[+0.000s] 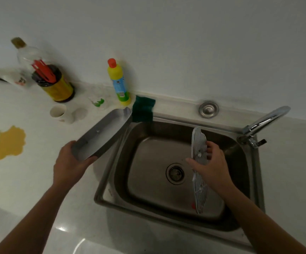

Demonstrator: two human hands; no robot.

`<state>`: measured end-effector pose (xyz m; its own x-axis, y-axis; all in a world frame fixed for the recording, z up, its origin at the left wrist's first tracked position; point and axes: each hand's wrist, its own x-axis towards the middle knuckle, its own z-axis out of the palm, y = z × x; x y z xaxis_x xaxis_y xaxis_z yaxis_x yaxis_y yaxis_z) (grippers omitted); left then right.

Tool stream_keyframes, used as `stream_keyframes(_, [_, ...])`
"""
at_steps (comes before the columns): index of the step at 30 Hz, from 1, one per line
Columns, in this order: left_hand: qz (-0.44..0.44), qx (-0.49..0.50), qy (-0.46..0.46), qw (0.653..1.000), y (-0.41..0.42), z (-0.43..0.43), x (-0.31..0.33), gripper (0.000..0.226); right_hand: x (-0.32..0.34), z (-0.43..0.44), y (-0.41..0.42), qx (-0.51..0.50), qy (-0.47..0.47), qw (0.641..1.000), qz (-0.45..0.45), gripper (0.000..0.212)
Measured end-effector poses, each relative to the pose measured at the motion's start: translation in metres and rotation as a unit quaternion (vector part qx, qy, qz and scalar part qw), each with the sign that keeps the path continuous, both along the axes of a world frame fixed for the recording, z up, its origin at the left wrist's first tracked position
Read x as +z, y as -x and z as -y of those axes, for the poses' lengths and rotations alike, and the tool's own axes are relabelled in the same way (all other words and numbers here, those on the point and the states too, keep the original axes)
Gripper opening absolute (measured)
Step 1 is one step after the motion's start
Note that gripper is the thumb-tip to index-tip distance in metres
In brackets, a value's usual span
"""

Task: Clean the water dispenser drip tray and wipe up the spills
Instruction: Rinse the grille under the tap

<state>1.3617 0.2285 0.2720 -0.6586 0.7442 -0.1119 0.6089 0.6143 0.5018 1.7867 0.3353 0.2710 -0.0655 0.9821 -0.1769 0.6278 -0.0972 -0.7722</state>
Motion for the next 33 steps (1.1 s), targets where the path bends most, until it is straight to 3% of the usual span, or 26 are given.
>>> stream_keyframes(12, [0.063, 0.031, 0.008, 0.997, 0.034, 0.005, -0.046, 0.099, 0.004, 0.019, 0.029, 0.063, -0.057, 0.995, 0.05, 0.099])
stream_keyframes(16, [-0.037, 0.014, 0.059, 0.997, 0.028, 0.005, -0.042, 0.118, 0.007, 0.025, 0.031, 0.087, -0.065, 0.992, 0.063, 0.103])
stream_keyframes(19, [-0.069, -0.054, -0.037, 0.995, 0.0, 0.001, -0.026, 0.105, 0.008, 0.03, 0.033, 0.095, -0.081, 0.99, 0.07, 0.101])
stream_keyframes(21, [-0.003, -0.118, -0.084, 0.989, -0.033, -0.005, -0.013, 0.079, 0.009, 0.036, 0.034, 0.102, -0.086, 0.988, 0.074, 0.1])
stream_keyframes(25, [0.205, -0.187, -0.08, 0.957, -0.112, -0.021, 0.013, 0.033, 0.01, 0.048, 0.036, 0.142, -0.08, 0.981, 0.105, 0.101])
stream_keyframes(29, [0.394, -0.235, -0.072, 0.886, -0.176, -0.041, 0.019, 0.031, 0.009, 0.052, 0.031, 0.168, -0.092, 0.968, 0.163, 0.099])
stream_keyframes(31, [0.435, -0.236, -0.058, 0.867, -0.199, -0.051, 0.015, 0.018, 0.009, 0.05, 0.026, 0.166, -0.091, 0.967, 0.17, 0.1])
stream_keyframes(33, [0.433, -0.227, -0.059, 0.87, -0.214, -0.061, 0.007, 0.01, 0.008, 0.045, 0.019, 0.154, -0.089, 0.969, 0.171, 0.099])
